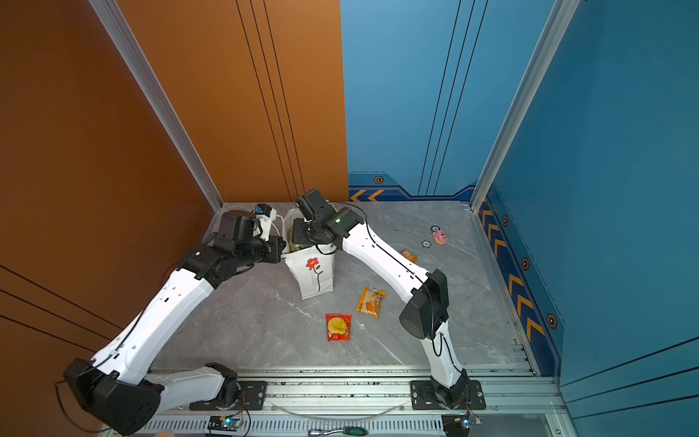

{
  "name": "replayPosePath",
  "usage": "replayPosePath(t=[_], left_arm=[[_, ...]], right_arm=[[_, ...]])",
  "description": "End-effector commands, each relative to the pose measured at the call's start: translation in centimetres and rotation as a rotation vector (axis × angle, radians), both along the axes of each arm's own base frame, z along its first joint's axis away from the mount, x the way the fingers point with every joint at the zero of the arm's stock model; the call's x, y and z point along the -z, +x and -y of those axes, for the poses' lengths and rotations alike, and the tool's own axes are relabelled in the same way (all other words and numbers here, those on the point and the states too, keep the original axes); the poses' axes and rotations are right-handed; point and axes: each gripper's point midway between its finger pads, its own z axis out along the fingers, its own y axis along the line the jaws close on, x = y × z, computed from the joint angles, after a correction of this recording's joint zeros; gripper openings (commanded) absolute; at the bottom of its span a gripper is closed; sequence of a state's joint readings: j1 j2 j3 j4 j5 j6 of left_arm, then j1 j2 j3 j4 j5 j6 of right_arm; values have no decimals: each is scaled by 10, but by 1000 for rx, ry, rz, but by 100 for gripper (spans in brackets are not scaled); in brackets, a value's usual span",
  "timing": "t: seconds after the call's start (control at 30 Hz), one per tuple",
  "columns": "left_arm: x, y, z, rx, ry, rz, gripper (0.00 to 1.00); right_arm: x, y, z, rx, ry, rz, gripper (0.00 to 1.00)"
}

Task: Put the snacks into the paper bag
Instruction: 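Lower the green Spring Tea pack into the paper bag held by the left gripper, then open the right gripper and raise it out of the paper bag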

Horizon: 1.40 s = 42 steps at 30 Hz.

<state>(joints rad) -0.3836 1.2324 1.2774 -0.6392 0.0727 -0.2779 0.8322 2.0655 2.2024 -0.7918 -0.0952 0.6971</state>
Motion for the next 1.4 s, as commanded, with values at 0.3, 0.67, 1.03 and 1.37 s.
replayPosePath(t=[0.3,0.67,1.03,1.37], left_arm=[[-25,5,6,14,-35,100,0],[-24,6,3,-3,-23,102,0],[-21,8,-1,-18,-7,95,0],[-21,8,-3,-27,0,95,0]], right_arm=[[-18,8,-18,-18,67,35,6],[-50,5,2,0,6,137,37],[-117,-30,48,0,-15,326,54],[-108,-34,141,192,-34,387,65]])
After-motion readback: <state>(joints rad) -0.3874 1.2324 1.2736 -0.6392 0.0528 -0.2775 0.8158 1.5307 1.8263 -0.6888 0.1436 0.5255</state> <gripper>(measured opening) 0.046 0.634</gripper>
